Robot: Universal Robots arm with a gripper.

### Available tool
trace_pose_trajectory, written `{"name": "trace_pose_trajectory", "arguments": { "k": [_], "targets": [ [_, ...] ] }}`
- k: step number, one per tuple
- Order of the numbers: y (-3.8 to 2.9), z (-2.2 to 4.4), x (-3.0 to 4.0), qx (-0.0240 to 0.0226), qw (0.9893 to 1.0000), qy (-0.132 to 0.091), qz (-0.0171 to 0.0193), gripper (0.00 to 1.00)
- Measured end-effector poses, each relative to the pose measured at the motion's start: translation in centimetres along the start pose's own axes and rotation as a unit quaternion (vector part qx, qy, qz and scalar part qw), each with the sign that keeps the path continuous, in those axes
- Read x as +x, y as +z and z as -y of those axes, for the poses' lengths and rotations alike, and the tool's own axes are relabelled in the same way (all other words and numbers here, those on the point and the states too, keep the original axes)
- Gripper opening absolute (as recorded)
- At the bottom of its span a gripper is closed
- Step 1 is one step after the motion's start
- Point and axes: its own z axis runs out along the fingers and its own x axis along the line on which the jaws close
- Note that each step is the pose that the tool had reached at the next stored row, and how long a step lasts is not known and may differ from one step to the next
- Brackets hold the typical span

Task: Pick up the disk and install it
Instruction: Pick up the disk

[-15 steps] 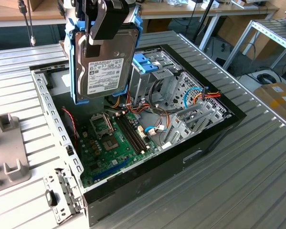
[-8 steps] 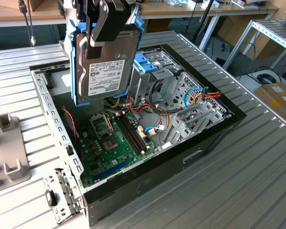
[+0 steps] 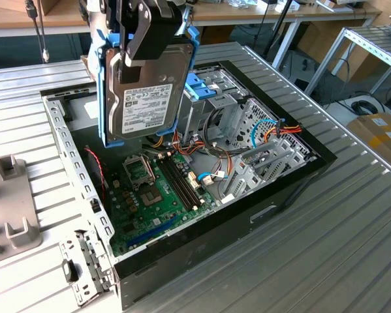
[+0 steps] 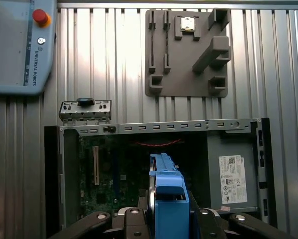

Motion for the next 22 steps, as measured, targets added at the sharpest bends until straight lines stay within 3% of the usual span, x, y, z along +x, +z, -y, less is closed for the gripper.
{"name": "trace_pose_trajectory", "arguments": {
  "k": [22],
  "targets": [
    [-0.05,0.04,1.14,0.0000,1.0000,0.000,0.0000,0.37]
  ]
}}
